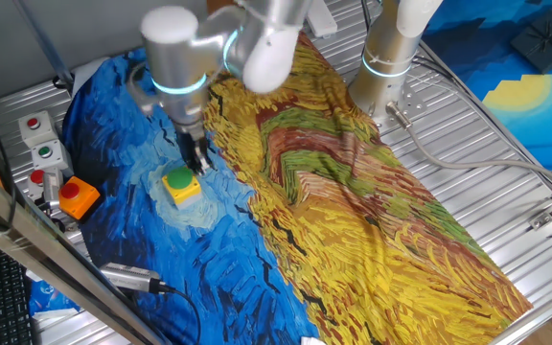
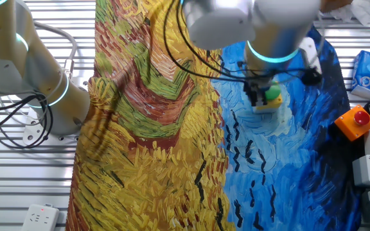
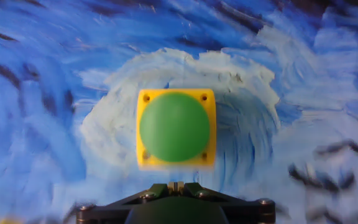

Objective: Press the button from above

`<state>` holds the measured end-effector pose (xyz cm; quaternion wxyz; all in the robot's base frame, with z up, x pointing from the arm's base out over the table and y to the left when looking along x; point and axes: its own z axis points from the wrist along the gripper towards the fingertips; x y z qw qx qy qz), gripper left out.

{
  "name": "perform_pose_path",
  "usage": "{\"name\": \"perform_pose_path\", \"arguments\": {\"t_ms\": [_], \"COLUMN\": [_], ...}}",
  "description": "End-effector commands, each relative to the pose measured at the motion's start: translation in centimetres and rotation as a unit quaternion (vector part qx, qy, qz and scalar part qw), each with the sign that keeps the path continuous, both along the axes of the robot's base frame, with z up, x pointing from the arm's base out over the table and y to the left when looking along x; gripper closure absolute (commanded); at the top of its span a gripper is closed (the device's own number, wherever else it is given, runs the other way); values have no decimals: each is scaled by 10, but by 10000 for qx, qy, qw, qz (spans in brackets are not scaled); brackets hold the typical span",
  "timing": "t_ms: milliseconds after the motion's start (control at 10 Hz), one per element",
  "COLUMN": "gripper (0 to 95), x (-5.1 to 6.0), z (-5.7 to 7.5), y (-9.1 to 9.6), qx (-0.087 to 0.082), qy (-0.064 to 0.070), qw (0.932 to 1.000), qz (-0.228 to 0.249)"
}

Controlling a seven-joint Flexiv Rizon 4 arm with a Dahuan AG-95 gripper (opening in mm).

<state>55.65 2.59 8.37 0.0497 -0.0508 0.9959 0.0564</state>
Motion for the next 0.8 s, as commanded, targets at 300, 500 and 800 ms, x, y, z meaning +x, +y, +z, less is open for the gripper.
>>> {"name": "perform_pose_path", "arguments": {"t_ms": [300, 500, 800], "gripper": [950, 950, 950], "x": [1, 1, 2], "z": [135, 135, 132], "y": [7, 6, 5], "qx": [166, 168, 148], "qy": [949, 966, 1043], "qw": [9950, 9949, 9941], "qz": [-254, -237, -250]}}
